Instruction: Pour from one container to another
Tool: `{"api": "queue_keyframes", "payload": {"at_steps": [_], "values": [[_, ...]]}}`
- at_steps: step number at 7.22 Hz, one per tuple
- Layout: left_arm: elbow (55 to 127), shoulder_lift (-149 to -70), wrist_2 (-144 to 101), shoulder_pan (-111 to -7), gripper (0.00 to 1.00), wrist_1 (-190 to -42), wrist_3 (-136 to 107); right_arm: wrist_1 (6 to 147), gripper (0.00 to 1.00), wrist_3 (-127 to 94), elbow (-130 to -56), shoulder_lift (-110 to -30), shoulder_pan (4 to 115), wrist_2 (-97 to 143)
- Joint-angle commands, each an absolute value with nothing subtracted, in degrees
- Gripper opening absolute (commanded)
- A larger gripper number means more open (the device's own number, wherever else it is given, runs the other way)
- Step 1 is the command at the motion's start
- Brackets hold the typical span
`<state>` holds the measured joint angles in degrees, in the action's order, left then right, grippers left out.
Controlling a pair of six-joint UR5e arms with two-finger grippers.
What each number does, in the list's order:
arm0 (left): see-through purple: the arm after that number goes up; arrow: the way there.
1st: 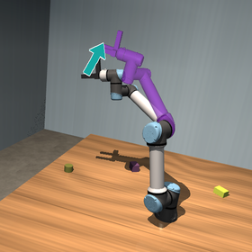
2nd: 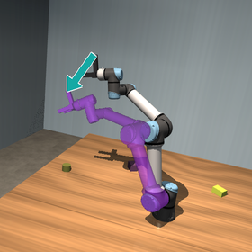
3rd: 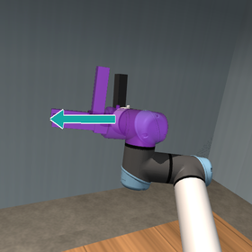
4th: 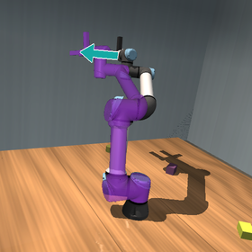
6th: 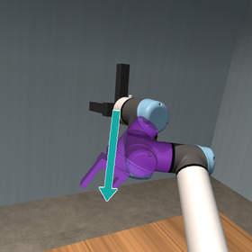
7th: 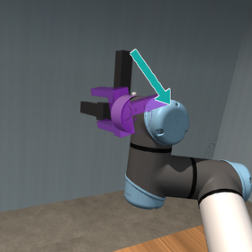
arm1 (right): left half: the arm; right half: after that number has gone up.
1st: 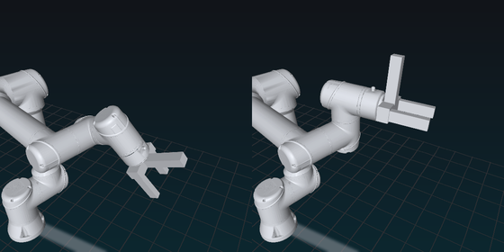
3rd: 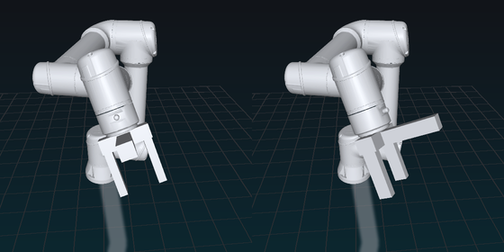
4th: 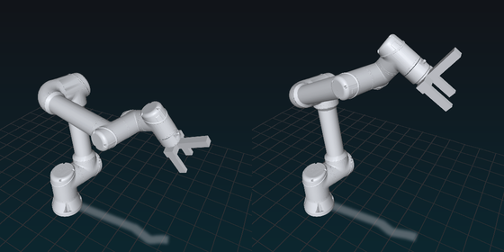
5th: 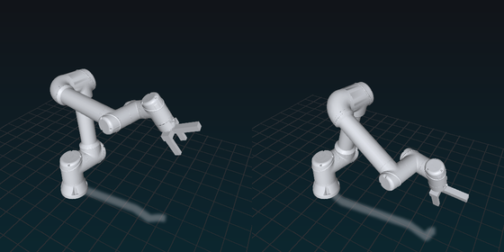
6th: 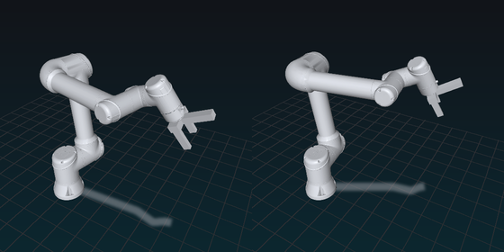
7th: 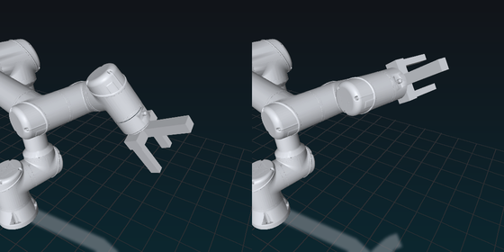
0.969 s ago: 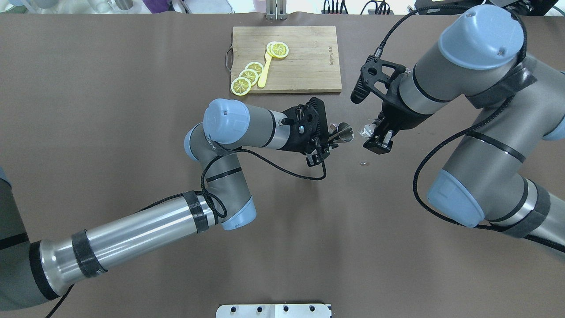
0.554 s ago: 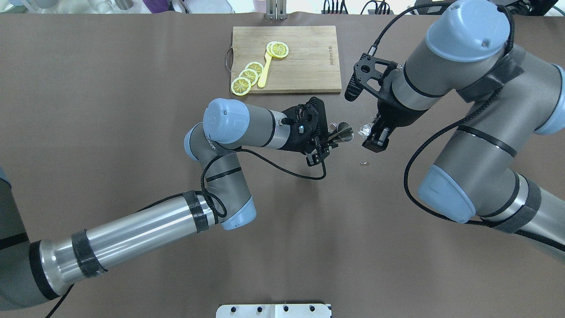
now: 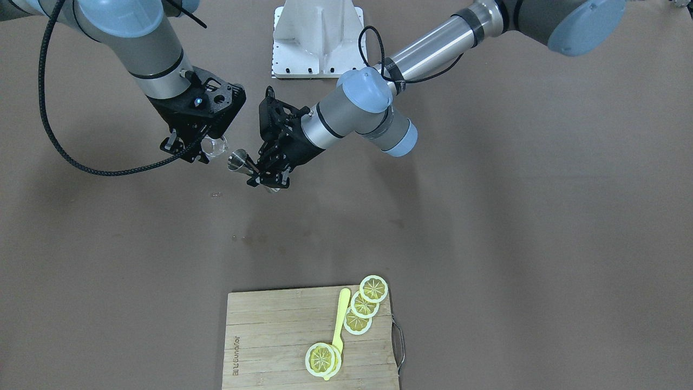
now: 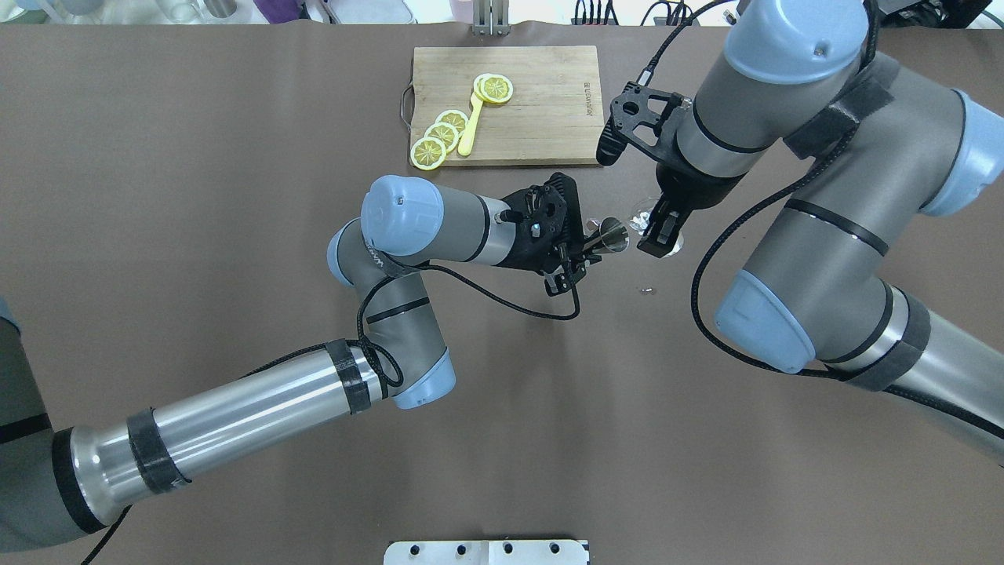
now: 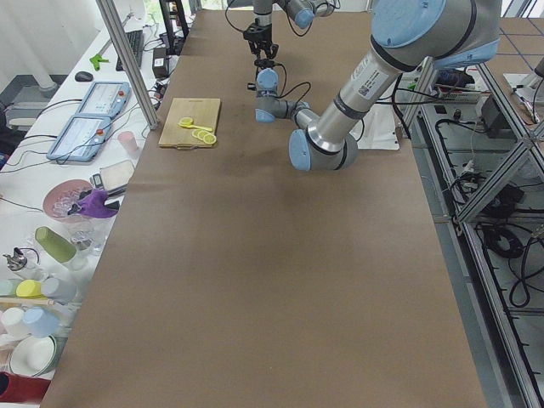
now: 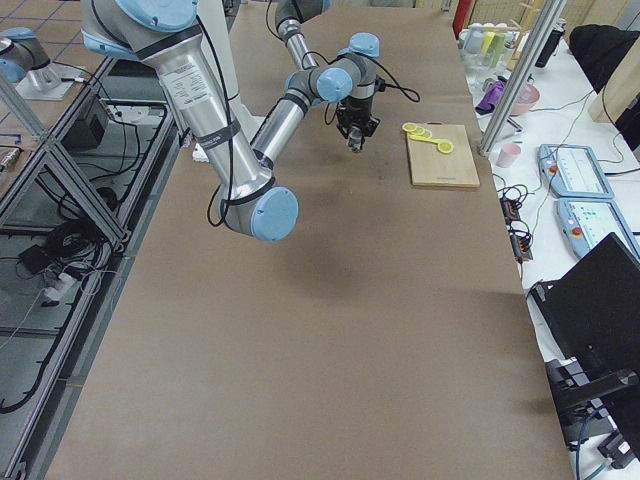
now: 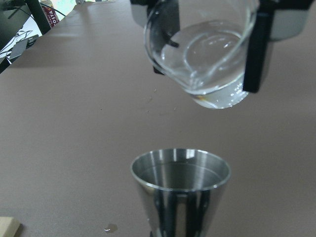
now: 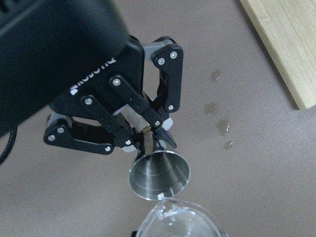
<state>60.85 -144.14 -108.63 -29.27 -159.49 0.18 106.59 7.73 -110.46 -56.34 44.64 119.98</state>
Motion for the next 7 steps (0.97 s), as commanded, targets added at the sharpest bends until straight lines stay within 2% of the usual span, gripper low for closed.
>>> {"api": "queue_keyframes", "payload": {"at_steps": [1,7], "values": [[60.91,-144.14,-108.63,-29.27,0.00,-159.52,0.18,109.93,0.00,8.87,-109.87,-54.68,44.83,119.80],[60.82,-144.14,-108.63,-29.36,0.00,-159.52,0.18,116.53,0.00,12.12,-105.31,-49.50,44.74,119.79]]}}
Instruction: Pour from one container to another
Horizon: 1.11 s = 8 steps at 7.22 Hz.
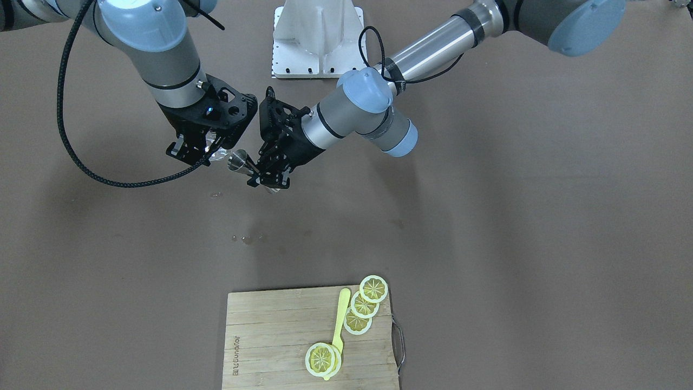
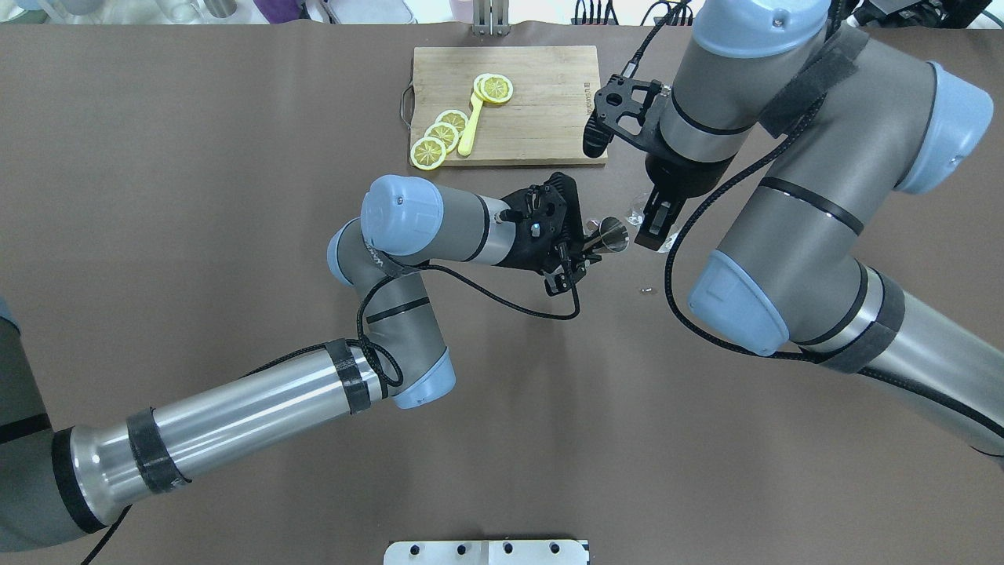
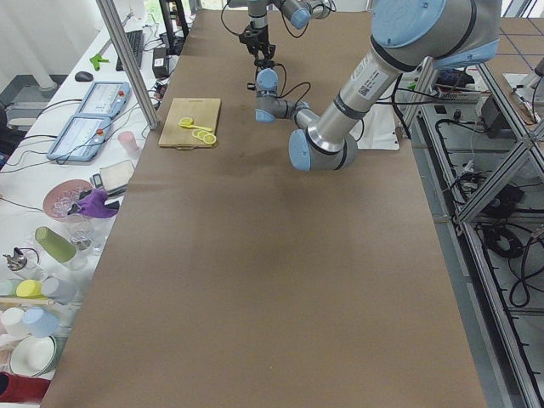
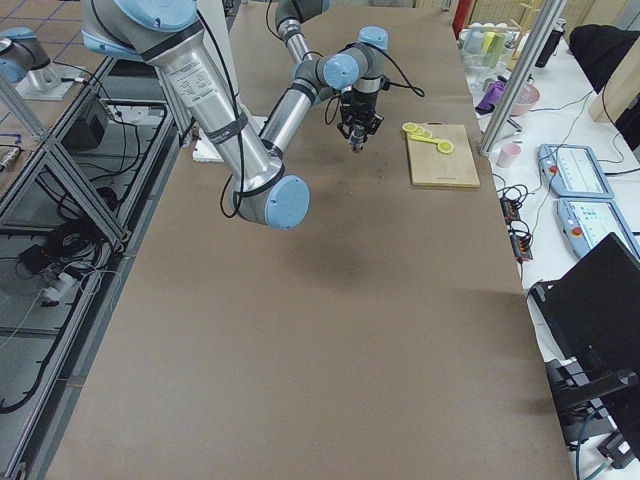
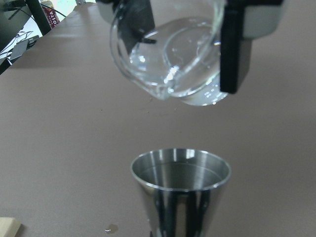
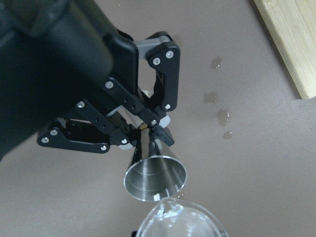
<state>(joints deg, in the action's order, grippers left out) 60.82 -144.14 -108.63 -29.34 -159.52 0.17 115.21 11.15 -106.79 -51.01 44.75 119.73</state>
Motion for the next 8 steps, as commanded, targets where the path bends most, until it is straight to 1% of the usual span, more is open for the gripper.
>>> {"api": "queue_keyframes", "payload": {"at_steps": [1,8], "values": [[60.91,-144.14,-108.63,-29.36,0.00,-159.52,0.18,117.33,0.00,12.22,-105.21,-49.31,44.74,119.79],[60.91,-144.66,-108.63,-29.27,0.00,-159.79,0.18,121.90,0.00,14.06,-104.94,-47.73,44.47,119.53]]}}
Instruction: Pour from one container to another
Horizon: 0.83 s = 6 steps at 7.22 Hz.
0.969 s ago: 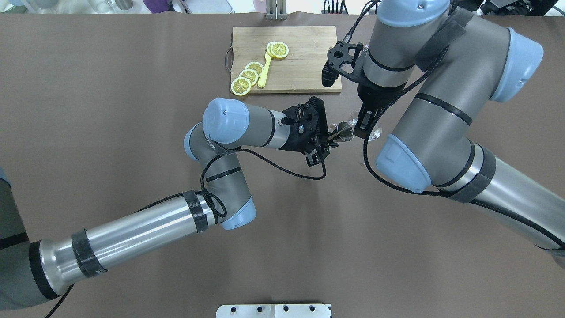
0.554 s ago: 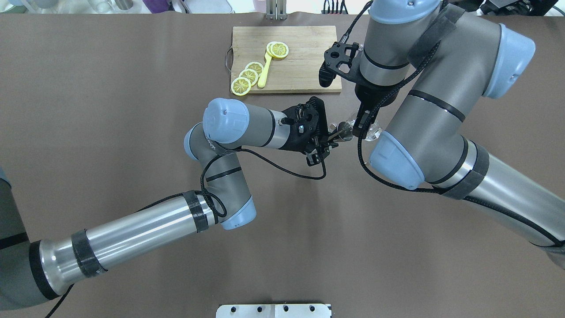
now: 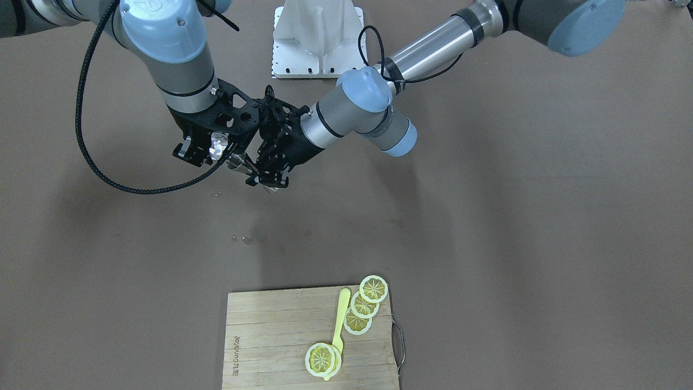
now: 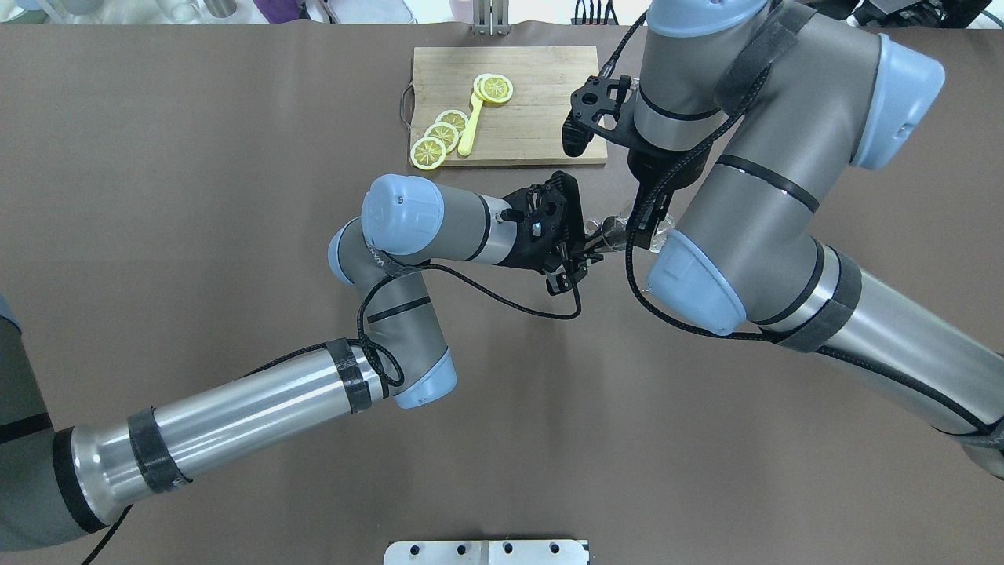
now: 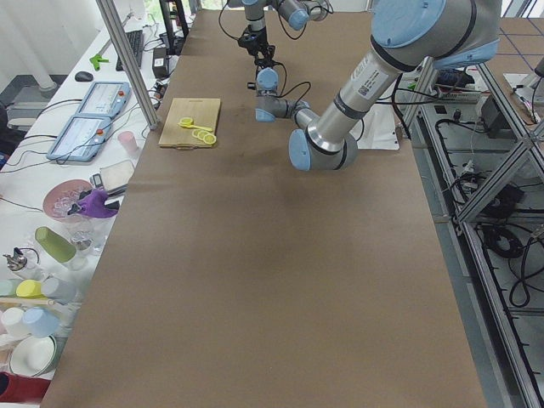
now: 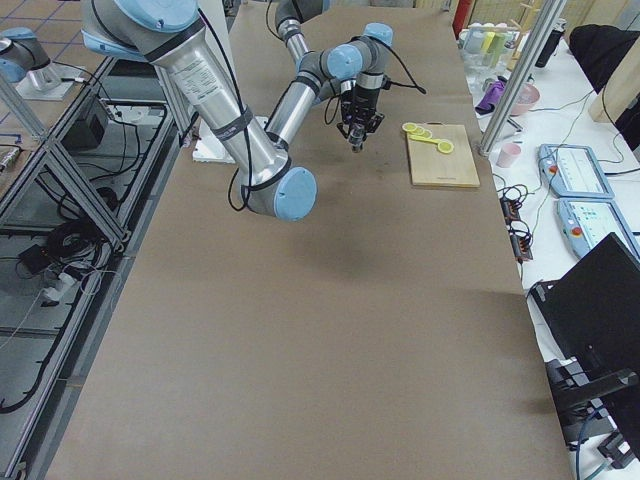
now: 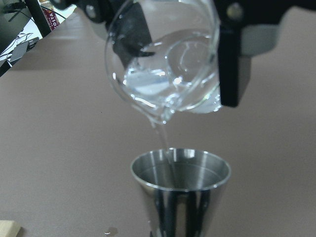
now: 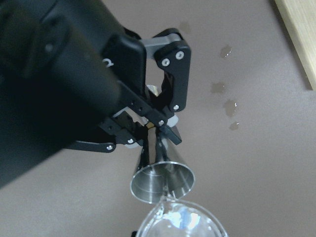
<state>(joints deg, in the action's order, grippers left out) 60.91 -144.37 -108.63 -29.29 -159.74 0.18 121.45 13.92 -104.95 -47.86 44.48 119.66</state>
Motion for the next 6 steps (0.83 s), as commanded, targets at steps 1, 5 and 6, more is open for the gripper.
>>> {"api": "queue_keyframes", "payload": {"at_steps": [1,5,6], "values": [[60.91,-144.84,-108.63,-29.27,0.00,-159.79,0.09,121.99,0.00,14.41,-104.59,-47.64,44.39,119.53],[60.91,-144.84,-108.63,-29.27,0.00,-159.87,-0.09,121.82,0.00,15.38,-107.30,-48.42,45.53,119.53],[60.91,-144.84,-108.63,-29.27,0.00,-159.87,-0.09,121.47,0.00,15.38,-107.84,-49.12,45.70,119.62]]}}
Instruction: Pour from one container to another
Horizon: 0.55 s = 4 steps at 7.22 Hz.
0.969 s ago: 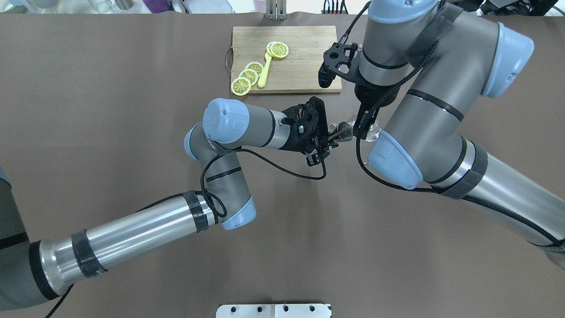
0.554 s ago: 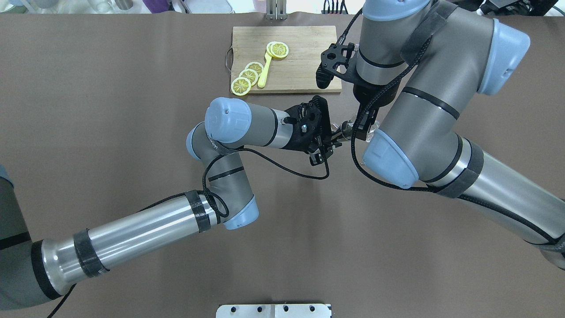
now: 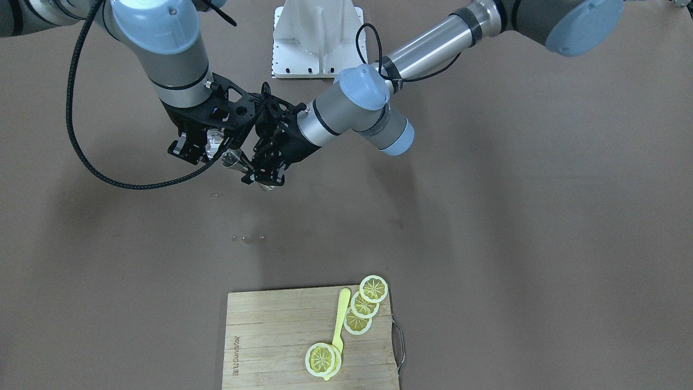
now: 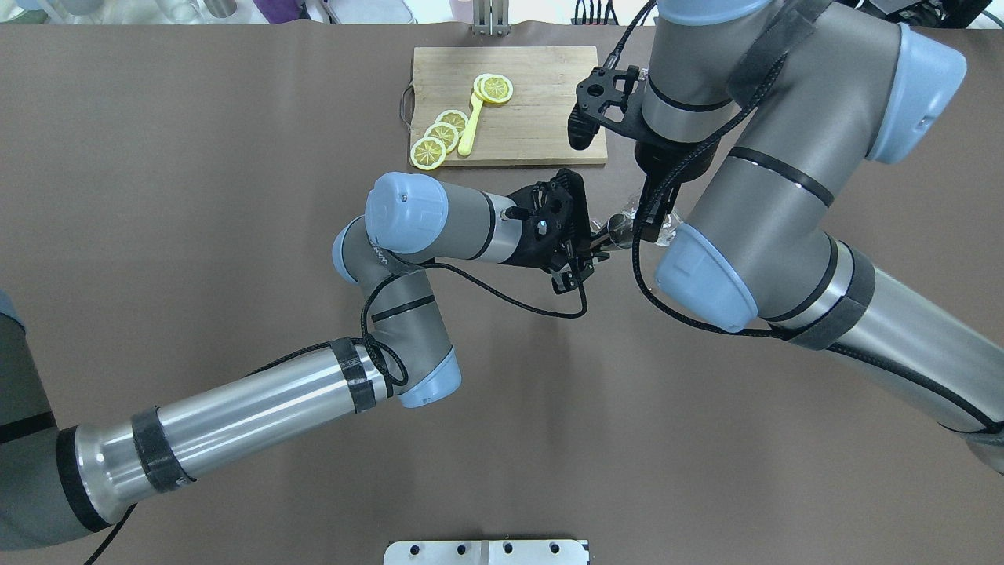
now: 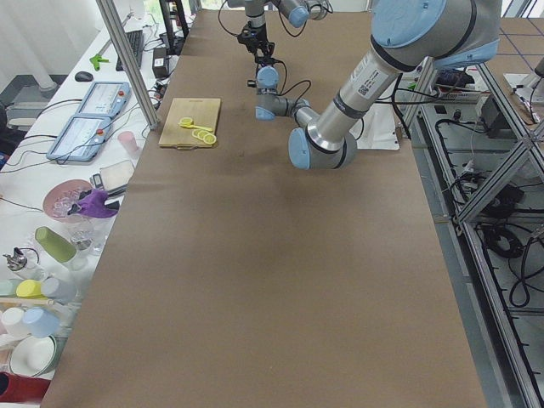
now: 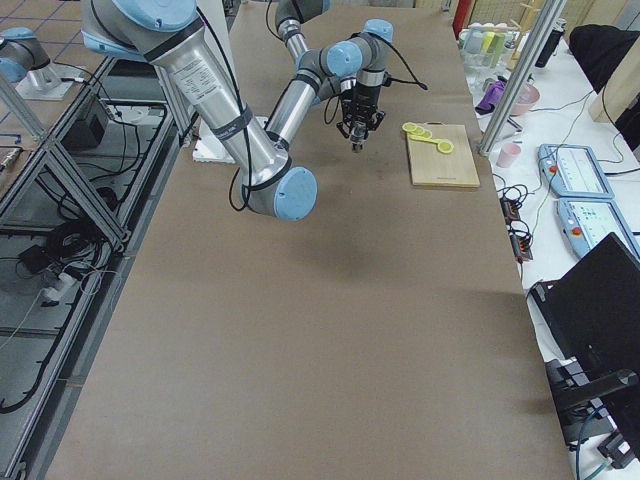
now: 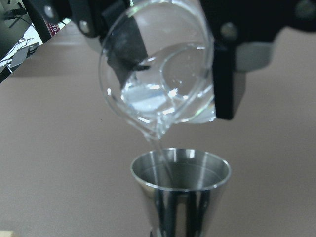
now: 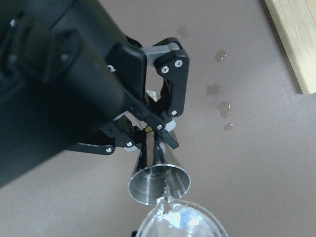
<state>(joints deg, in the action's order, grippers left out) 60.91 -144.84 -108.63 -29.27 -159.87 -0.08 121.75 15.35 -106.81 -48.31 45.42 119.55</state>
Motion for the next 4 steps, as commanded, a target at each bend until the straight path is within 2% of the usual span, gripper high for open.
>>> {"api": "queue_keyframes", "payload": {"at_steps": [1,4], "values": [[60.91,-144.84,-108.63,-29.27,0.00,-159.87,-0.09,121.20,0.00,15.38,-108.19,-49.57,45.70,119.71],[61.00,-144.67,-108.63,-29.35,0.00,-160.31,-0.09,116.92,0.00,15.12,-108.46,-50.44,46.31,119.97]]}}
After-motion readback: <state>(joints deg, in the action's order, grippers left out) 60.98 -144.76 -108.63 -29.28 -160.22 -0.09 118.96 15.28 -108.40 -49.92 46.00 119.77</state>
